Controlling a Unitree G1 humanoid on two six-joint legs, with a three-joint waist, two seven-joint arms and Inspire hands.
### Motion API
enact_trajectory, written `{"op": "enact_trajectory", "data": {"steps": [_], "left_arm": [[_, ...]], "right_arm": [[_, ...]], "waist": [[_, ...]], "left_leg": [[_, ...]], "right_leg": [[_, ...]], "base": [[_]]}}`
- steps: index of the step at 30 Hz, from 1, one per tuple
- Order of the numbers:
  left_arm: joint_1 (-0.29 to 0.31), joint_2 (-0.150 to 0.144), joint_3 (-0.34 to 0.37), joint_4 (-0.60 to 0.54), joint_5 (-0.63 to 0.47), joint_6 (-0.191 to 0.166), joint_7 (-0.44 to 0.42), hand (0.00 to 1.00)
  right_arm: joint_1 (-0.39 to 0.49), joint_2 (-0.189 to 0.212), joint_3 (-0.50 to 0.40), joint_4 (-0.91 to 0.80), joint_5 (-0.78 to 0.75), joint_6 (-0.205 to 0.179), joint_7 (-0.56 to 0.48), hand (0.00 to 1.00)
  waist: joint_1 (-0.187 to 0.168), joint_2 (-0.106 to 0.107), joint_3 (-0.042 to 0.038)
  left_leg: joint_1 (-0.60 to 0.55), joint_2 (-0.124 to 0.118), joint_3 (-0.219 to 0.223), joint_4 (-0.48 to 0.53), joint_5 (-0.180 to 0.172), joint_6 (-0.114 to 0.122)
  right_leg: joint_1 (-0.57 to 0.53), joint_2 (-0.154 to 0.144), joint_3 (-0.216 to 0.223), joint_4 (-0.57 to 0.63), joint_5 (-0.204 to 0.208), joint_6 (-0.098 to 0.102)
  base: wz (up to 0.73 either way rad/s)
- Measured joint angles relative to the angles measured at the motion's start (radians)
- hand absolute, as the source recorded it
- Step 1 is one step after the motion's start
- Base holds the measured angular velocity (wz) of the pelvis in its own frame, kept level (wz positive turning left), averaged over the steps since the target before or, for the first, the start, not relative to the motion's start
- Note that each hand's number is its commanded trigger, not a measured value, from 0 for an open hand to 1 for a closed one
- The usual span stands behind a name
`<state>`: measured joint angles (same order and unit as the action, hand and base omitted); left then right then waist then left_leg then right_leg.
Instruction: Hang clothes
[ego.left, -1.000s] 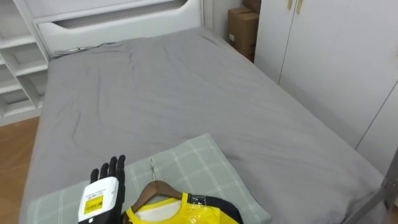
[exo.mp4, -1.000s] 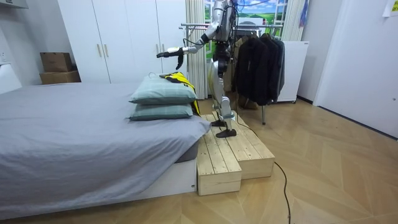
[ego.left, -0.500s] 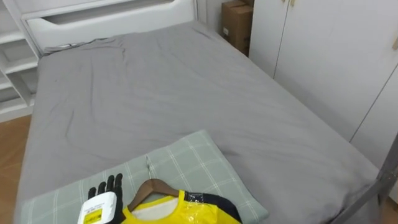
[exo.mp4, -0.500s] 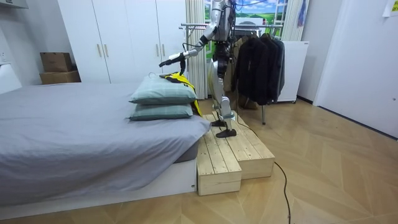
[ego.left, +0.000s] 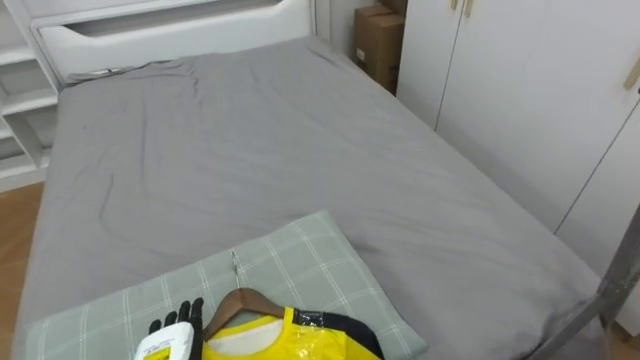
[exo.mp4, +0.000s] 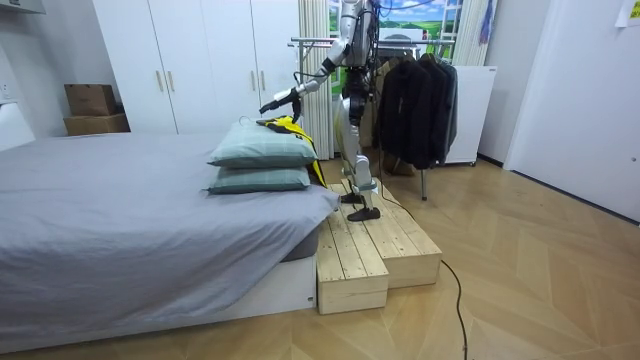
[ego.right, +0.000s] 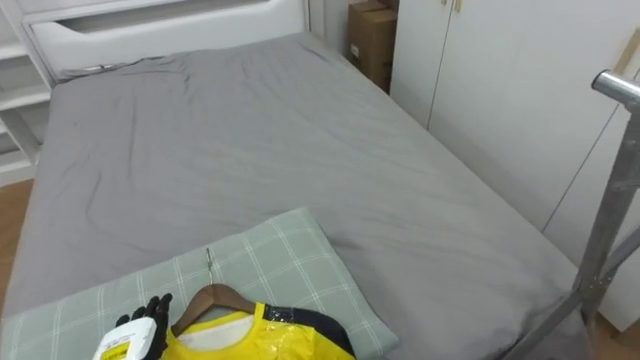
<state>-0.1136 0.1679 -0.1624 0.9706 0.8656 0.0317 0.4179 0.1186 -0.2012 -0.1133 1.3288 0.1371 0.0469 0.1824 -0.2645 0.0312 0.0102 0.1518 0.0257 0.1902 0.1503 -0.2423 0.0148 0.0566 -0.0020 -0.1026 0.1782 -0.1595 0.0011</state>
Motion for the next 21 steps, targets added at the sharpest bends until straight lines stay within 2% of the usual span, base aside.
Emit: {"op": "enact_trajectory", "data": {"steps": [4, 8, 15, 17, 21], "left_arm": [[0.0, -0.003, 0.01, 0.064, -0.003, 0.002, -0.011, 0.0], [0.001, -0.009, 0.061, 0.104, -0.007, 0.004, -0.021, 0.0], [0.003, -0.017, 0.128, 0.114, -0.016, 0.004, -0.021, 0.0], [0.003, -0.026, 0.137, 0.128, -0.038, 0.004, -0.021, 0.0], [0.003, -0.034, 0.153, 0.132, -0.094, 0.004, -0.021, 0.0]], "right_arm": [[0.002, 0.002, -0.008, 0.011, -0.071, 0.017, -0.006, 0.0], [0.008, 0.009, -0.008, 0.013, -0.109, 0.041, 0.0, 0.0], [0.025, 0.012, -0.02, 0.016, -0.136, 0.043, 0.011, 0.0], [0.023, 0.013, -0.021, 0.027, -0.143, 0.044, 0.011, 0.0], [0.026, 0.014, -0.022, 0.03, -0.143, 0.058, 0.004, 0.0]], "waist": [[-0.001, 0.0, 0.0], [0.003, -0.001, -0.0001], [0.004, -0.011, -0.0019], [0.006, -0.016, -0.0049], [0.019, -0.02, -0.0052]], "left_leg": [[0.008, 0.001, 0.005, -0.001, 0.0, 0.0], [0.012, 0.002, 0.013, -0.002, 0.0, 0.0], [0.019, 0.0, 0.019, -0.003, 0.0, 0.0], [0.02, 0.0, 0.019, -0.003, 0.0, 0.0], [0.017, 0.002, 0.026, -0.006, 0.0, 0.0]], "right_leg": [[-0.002, 0.003, 0.012, 0.007, 0.0, -0.001], [0.0, 0.004, 0.017, 0.009, 0.0, -0.001], [0.004, 0.003, 0.02, 0.008, 0.0, -0.001], [0.005, 0.003, 0.02, 0.008, 0.0, -0.001], [-0.003, 0.005, 0.026, 0.01, 0.0, -0.001]], "base": [[-0.07], [-0.03], [0.0], [0.0], [-0.05]]}}
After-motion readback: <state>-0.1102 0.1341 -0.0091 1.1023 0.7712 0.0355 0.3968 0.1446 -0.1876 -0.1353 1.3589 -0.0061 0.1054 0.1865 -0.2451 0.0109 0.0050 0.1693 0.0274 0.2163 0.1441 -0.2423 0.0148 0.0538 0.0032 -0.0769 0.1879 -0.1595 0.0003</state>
